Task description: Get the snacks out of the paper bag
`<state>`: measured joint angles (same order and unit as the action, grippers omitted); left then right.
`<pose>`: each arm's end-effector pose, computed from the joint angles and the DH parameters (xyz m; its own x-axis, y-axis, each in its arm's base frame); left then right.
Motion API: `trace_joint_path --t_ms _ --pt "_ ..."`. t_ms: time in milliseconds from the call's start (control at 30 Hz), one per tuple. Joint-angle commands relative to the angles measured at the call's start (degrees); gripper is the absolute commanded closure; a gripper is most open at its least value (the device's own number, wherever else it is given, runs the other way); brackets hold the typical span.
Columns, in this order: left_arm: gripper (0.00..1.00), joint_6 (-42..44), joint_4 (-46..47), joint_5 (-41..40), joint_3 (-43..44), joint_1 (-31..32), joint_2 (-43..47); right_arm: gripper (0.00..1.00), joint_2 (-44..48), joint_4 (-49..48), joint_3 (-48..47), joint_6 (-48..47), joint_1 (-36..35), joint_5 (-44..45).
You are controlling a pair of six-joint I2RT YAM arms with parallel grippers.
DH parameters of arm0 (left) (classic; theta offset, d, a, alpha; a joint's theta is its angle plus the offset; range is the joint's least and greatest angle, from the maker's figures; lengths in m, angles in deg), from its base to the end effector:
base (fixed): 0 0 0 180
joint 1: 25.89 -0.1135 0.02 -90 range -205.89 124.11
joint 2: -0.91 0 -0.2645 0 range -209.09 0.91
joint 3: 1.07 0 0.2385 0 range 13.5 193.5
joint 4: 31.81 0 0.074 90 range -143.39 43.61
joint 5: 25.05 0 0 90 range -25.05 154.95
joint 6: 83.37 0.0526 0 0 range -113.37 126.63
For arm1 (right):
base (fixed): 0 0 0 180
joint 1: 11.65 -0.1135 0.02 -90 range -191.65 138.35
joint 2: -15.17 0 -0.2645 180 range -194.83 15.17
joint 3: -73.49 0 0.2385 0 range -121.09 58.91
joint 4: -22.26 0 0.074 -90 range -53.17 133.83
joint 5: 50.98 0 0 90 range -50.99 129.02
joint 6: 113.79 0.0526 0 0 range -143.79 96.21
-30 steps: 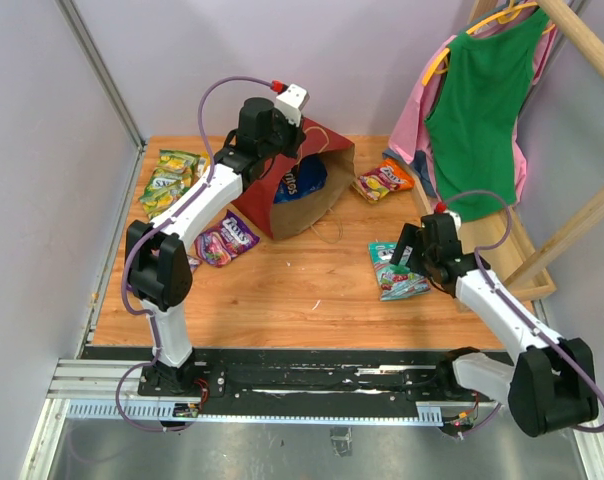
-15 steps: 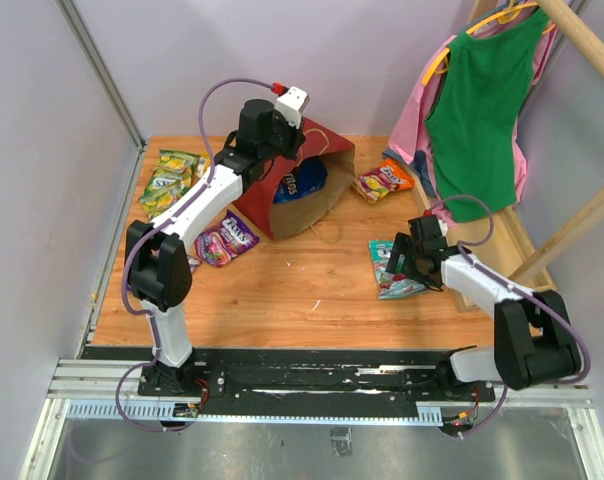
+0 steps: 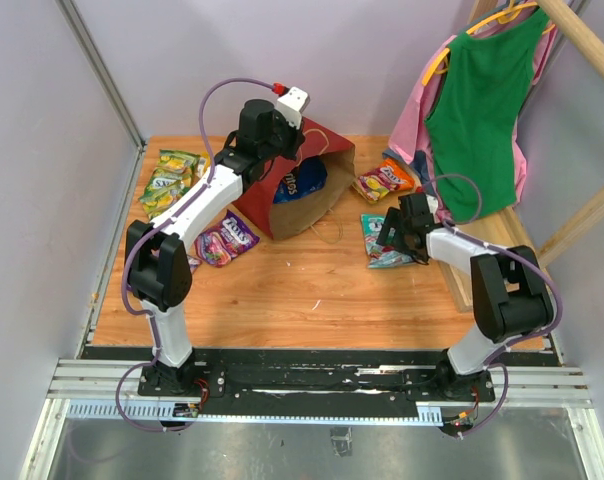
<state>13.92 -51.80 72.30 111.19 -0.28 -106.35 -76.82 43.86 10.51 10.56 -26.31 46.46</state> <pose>0.4100 -0.2040 0.3542 -0.1628 0.2176 -0.9624 0.5654 0.8199 0.0898 0.3092 0.0738 0.1647 -0.7140 0.3915 -0.5804 0.2803 0.9195 0.2754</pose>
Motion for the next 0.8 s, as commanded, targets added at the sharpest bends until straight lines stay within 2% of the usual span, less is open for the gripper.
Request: trace_joint_path --t_ms 0,233,433,567,767 --pt "0.99 0.7 0.8 -0.1 -0.1 -0.4 2.8 0.07 -5.9 0.6 -2.1 3.2 1.8 0.2" --pt "0.99 0.8 0.7 0.0 0.0 -0.4 2.7 0.06 -10.1 -0.9 -9.5 1.3 3.9 2.6" --pt "0.99 0.9 0.2 -0.6 0.3 -0.5 2.3 0.06 -11.5 2.6 -18.3 -2.2 4.0 4.3" --pt "0.99 1.1 0.1 -1.2 0.3 -0.4 2.3 0.04 -6.4 2.0 -18.8 -4.2 4.1 -0.2" --pt "0.99 0.5 0.5 -0.6 0.5 -0.5 2.2 0.02 5.9 -2.9 -12.7 -1.9 3.6 -1.3"
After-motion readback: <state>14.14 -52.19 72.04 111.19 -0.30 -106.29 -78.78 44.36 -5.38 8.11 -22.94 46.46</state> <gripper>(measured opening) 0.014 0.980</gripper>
